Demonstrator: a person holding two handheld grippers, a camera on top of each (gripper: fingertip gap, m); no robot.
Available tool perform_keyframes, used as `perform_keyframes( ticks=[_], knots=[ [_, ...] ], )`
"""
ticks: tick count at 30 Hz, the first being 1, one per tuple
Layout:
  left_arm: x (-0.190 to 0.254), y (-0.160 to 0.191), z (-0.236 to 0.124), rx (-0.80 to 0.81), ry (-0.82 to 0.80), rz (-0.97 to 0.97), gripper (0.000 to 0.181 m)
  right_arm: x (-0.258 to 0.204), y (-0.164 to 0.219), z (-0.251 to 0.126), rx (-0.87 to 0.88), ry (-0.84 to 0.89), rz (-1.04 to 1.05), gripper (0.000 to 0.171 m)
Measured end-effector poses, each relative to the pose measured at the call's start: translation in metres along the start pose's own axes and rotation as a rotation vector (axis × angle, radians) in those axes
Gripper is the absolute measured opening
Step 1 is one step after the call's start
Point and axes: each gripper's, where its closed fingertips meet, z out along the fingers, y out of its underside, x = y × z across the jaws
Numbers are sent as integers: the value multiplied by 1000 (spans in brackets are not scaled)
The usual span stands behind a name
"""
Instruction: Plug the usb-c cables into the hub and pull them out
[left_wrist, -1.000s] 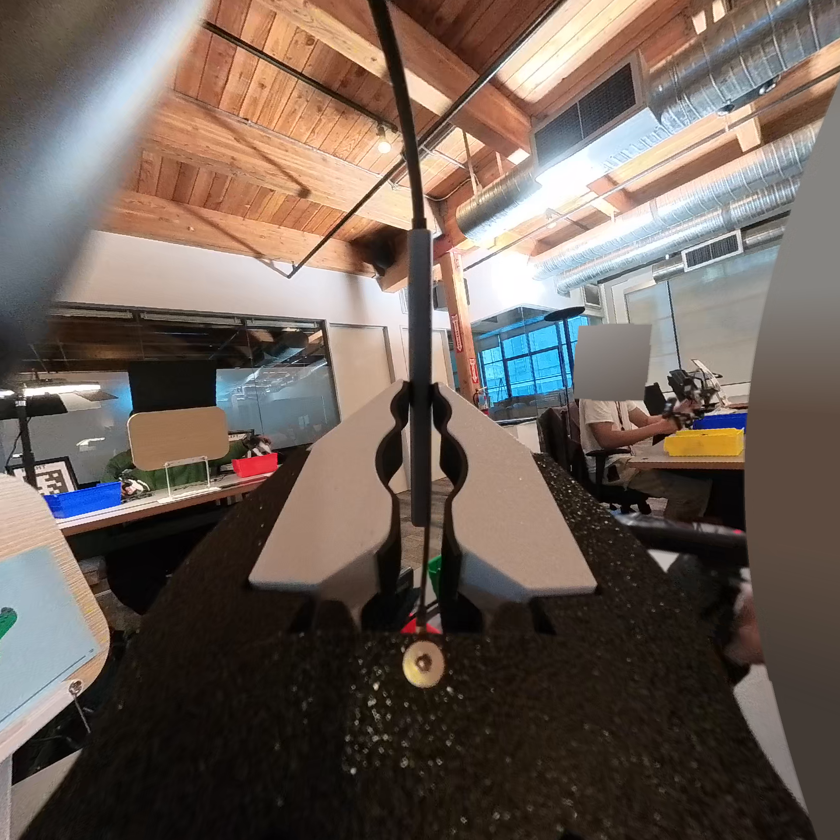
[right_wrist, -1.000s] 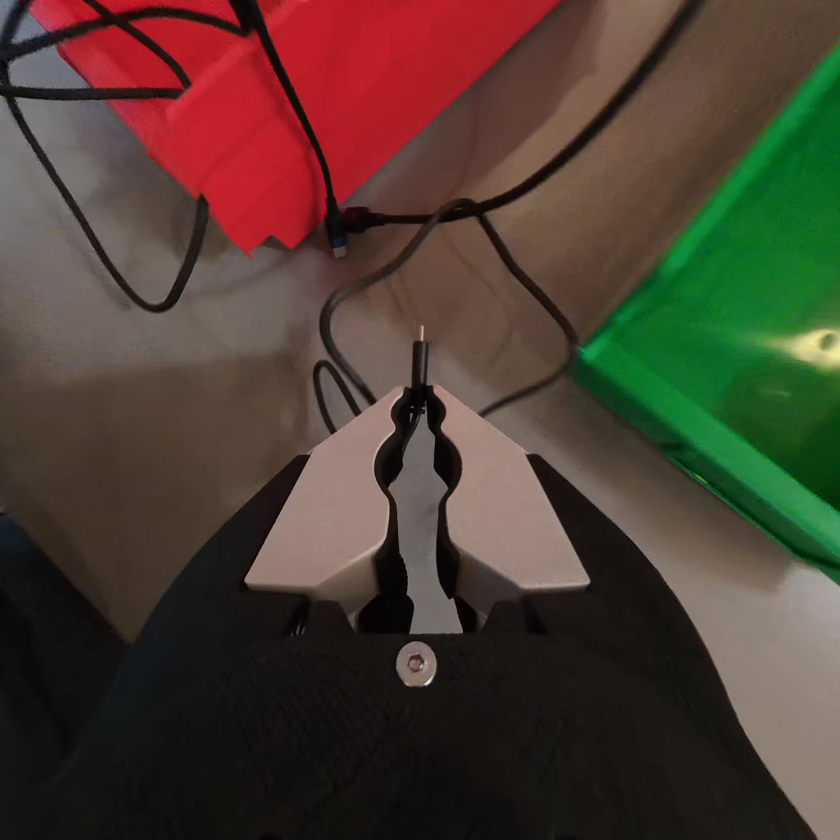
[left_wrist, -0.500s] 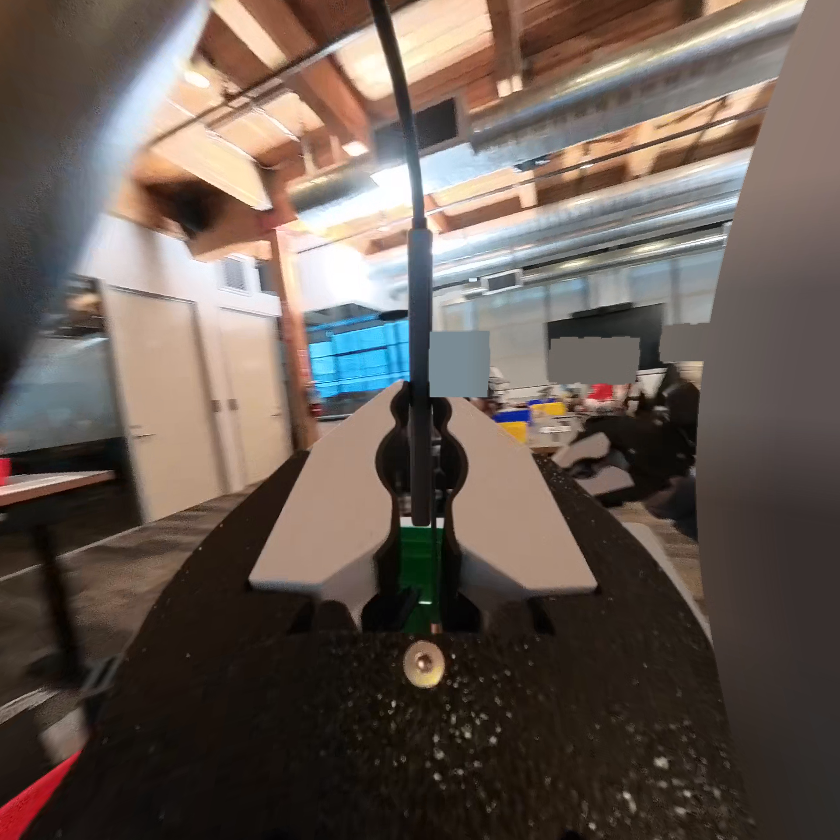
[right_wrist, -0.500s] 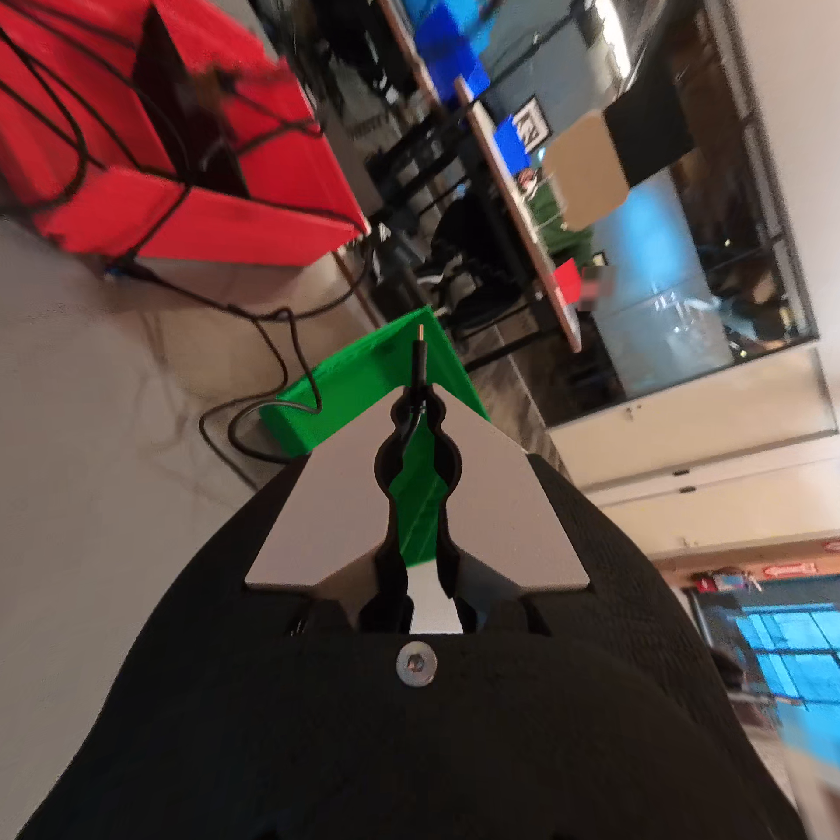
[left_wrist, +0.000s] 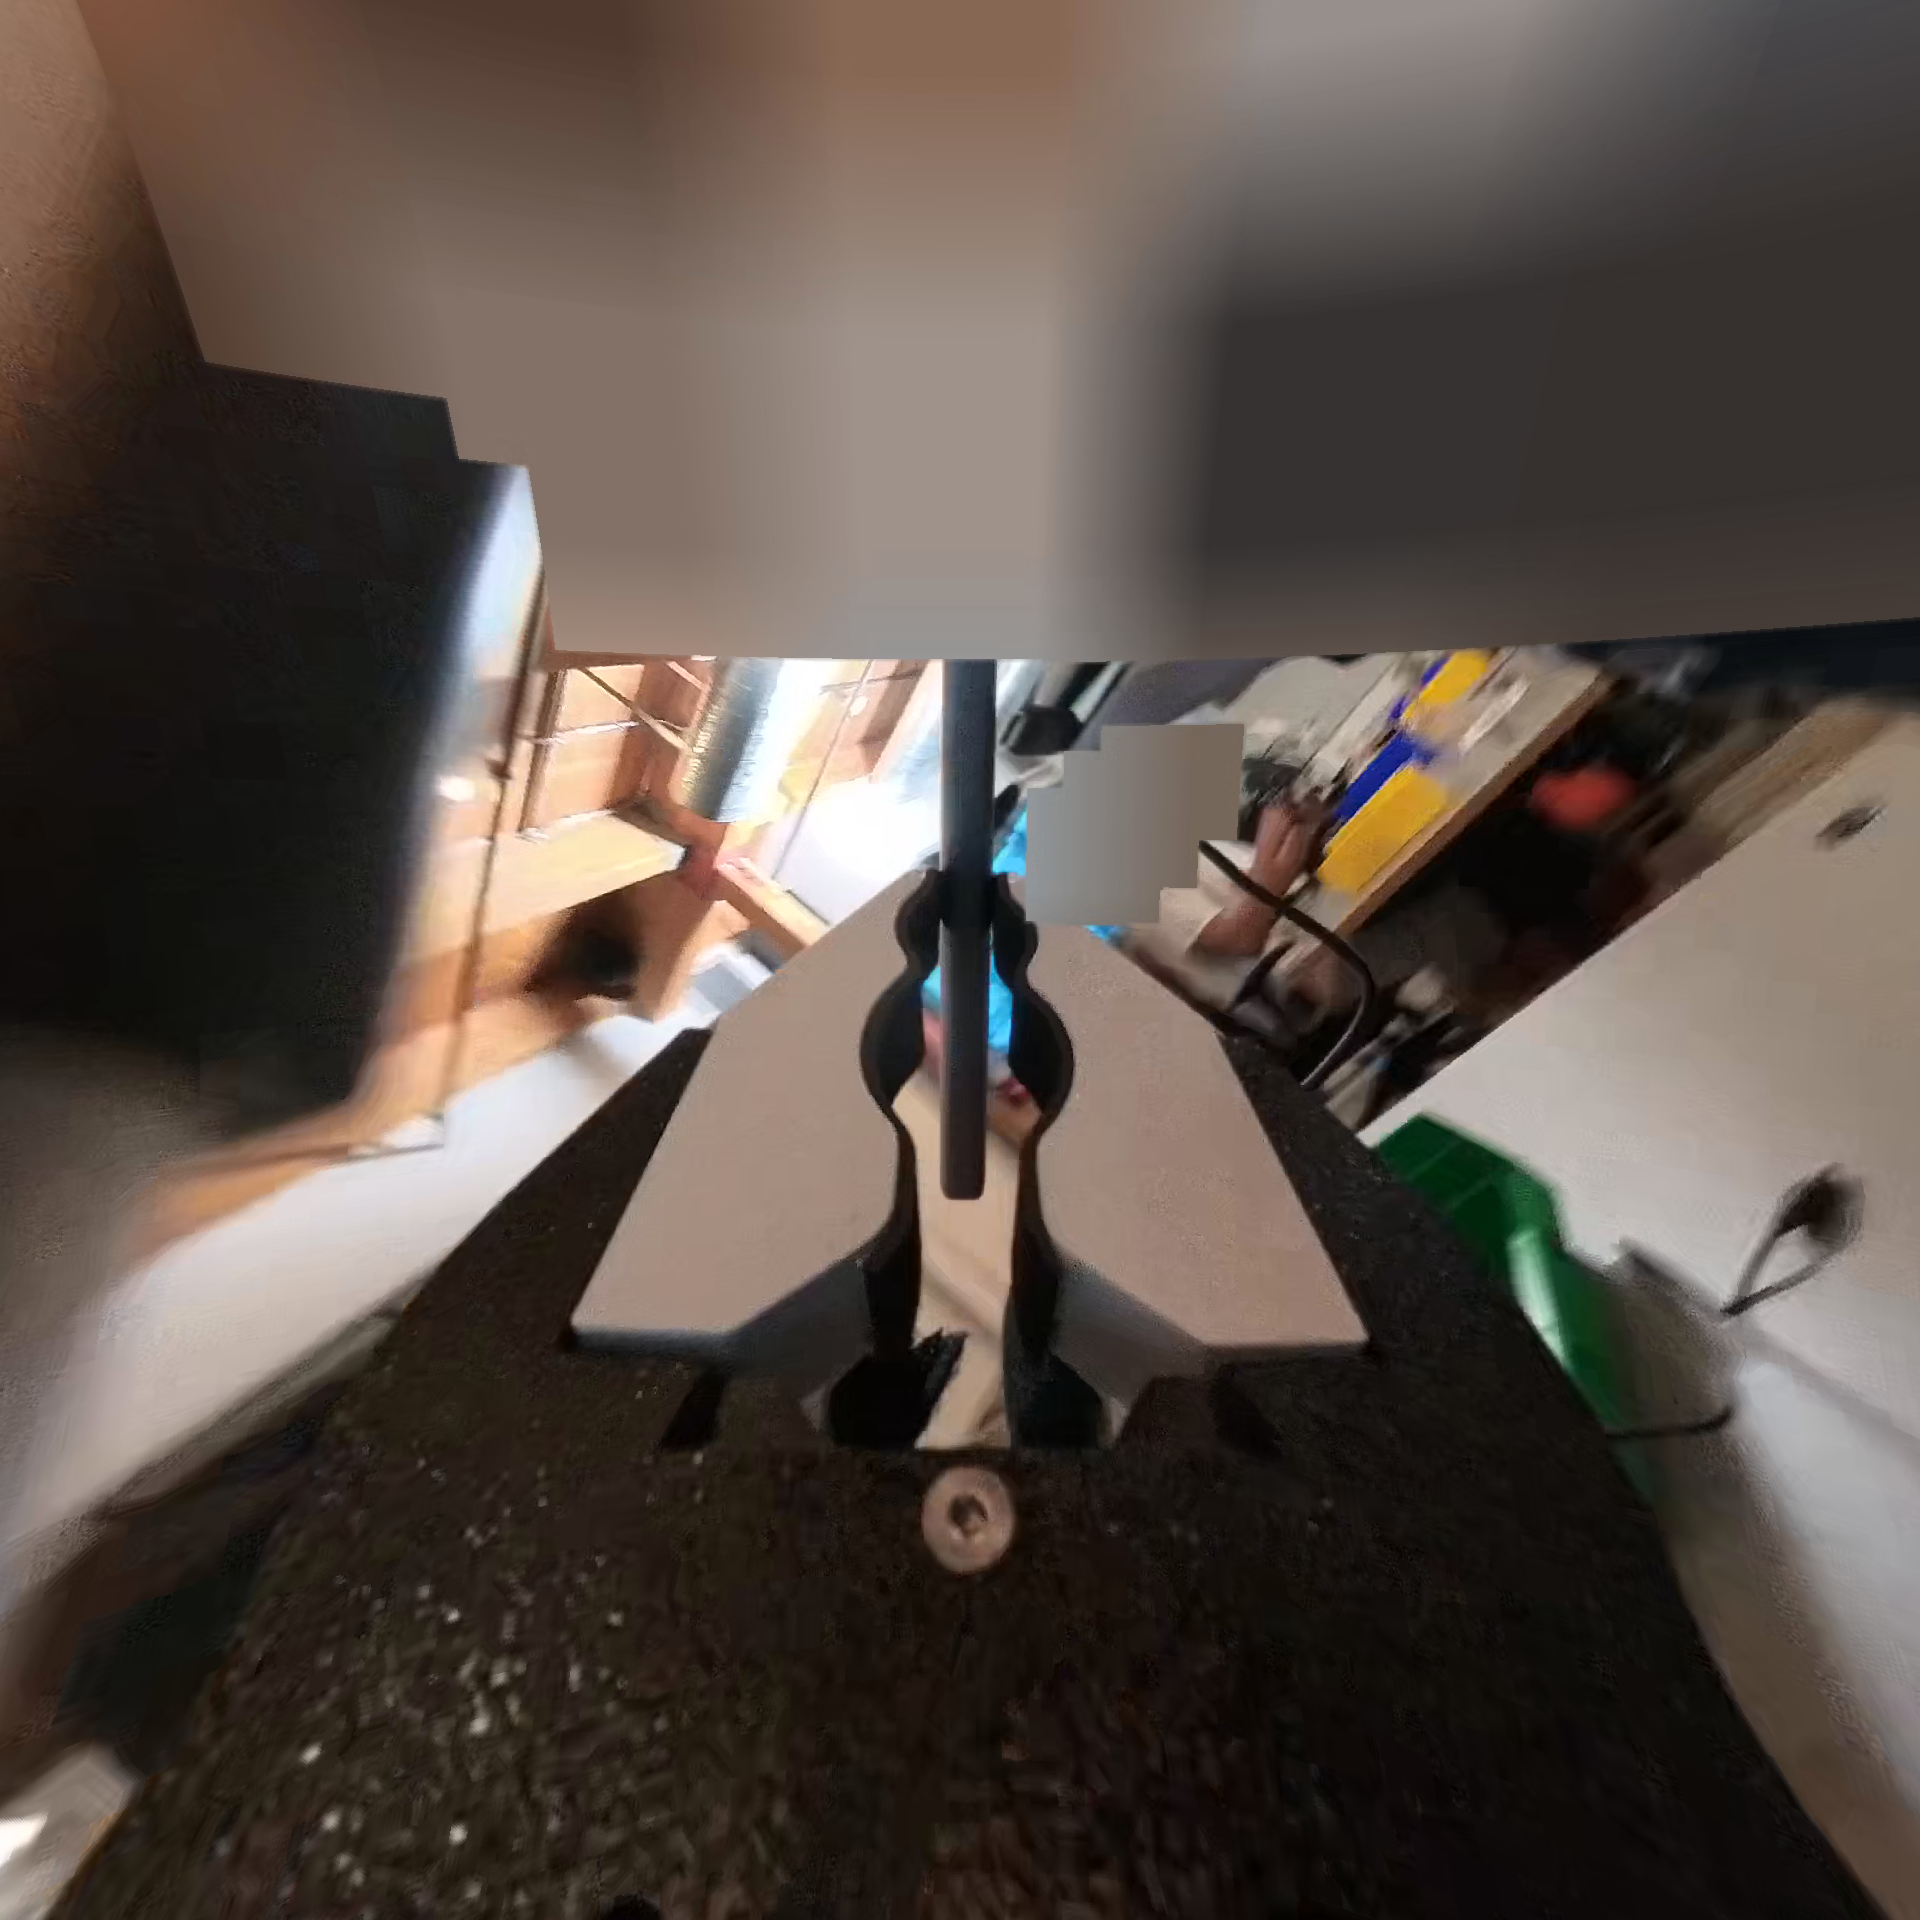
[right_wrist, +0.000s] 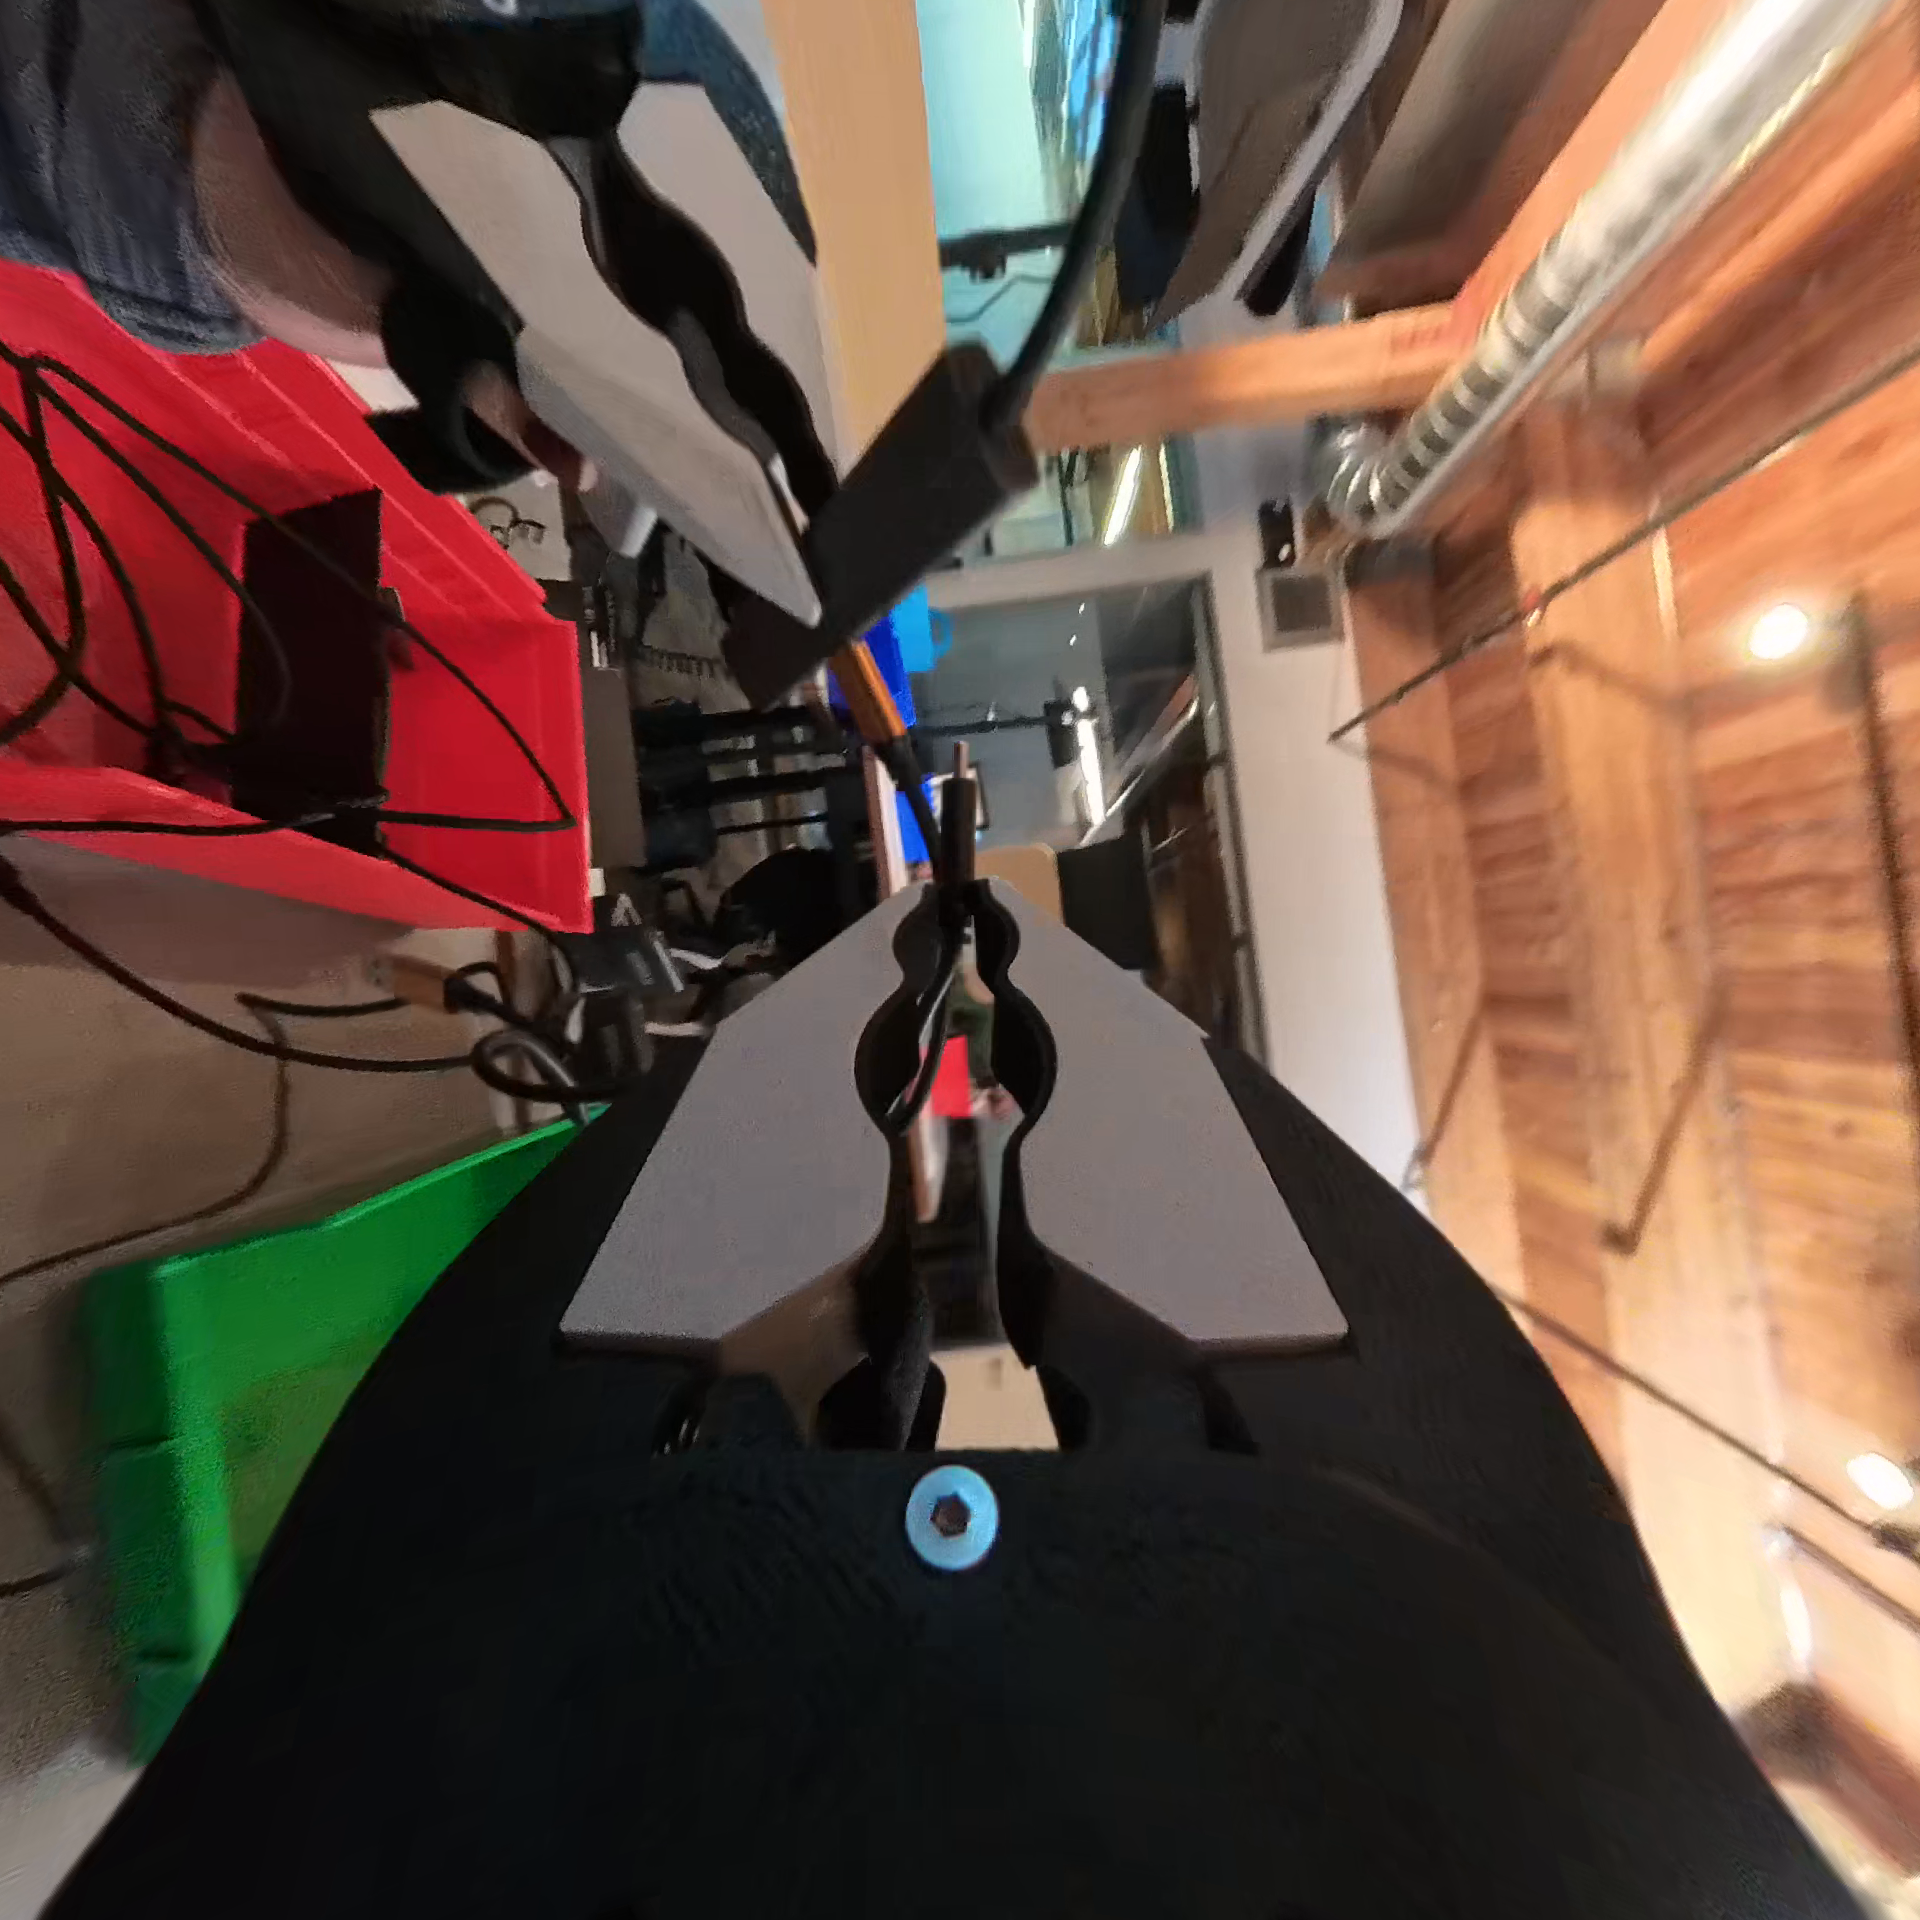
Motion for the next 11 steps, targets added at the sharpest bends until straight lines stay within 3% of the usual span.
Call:
perform_keyframes(
  ticks=[7, 11],
  knots=[
    [34, -32, 7, -11, -49, 484, 7, -15, -20, -23, 134, -39, -261, 4],
    [38, -51, 3, 56, -96, 560, 7, -20, -28, -36, 164, -64, -389, 4]
  ],
)
